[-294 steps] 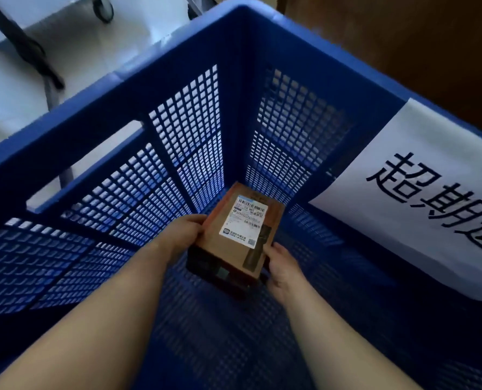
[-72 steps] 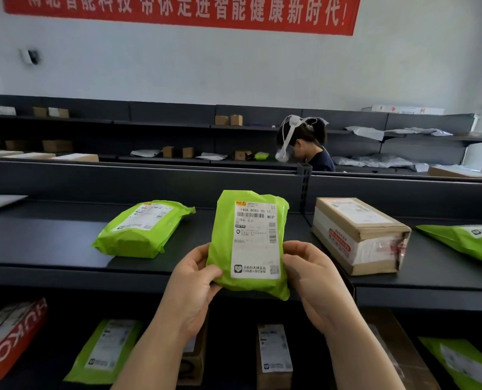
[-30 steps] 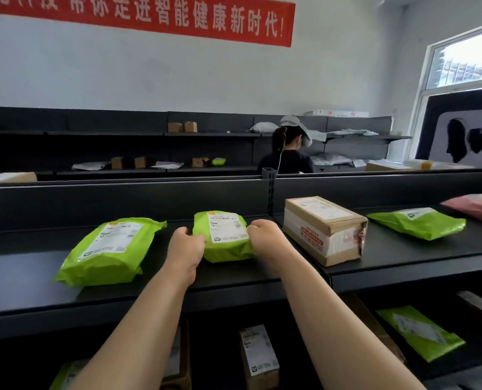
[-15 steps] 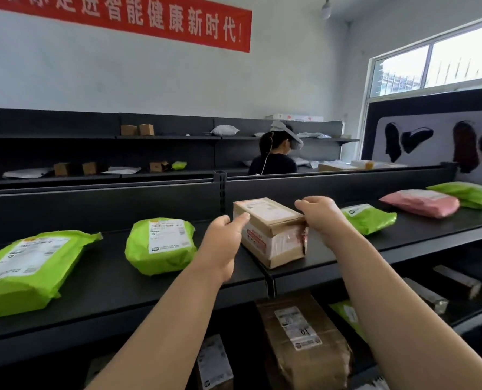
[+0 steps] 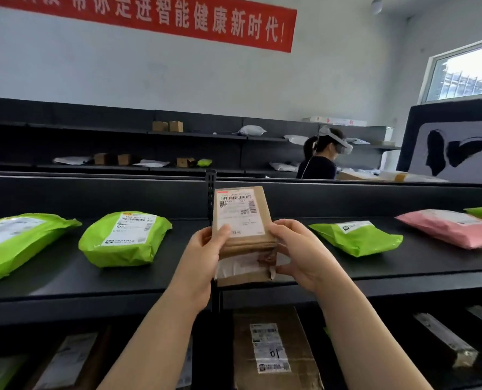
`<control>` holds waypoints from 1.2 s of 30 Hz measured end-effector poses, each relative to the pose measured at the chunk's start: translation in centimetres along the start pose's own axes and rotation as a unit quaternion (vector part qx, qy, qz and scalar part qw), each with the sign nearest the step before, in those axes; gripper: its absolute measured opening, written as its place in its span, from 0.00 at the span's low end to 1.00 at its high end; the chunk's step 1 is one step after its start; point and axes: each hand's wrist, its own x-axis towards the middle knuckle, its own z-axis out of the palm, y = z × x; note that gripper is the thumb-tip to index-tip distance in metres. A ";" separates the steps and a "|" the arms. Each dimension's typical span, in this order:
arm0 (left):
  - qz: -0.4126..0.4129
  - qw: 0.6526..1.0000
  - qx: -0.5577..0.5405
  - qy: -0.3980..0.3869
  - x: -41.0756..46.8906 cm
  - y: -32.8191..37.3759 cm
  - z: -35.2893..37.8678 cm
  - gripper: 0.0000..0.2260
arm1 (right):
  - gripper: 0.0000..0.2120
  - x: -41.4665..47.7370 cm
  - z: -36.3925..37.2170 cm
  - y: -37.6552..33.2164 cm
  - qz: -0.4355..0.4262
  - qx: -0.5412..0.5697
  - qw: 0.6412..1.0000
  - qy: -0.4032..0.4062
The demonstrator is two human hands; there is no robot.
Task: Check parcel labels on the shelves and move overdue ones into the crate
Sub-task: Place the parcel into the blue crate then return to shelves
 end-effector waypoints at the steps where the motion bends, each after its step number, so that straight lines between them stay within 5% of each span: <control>1: 0.008 1.000 -0.013 0.001 -0.6 -0.2 0.2 0.16 | 0.06 -0.5 -0.4 0.2 -0.005 0.017 1.000 -0.012; 8: -0.006 0.989 -0.142 -0.039 -4.6 -1.9 0.9 0.22 | 0.08 -3.4 -3.6 2.4 -0.043 0.124 0.989 -0.072; 12: 0.012 0.989 -0.141 -0.038 -6.2 -3.2 0.8 0.23 | 0.16 -4.6 -5.0 3.7 -0.045 0.174 0.977 -0.113; 36: 0.008 0.990 -0.136 -0.031 -7.5 -4.9 1.8 0.24 | 0.17 -4.8 -6.7 5.3 -0.032 0.190 0.973 -0.124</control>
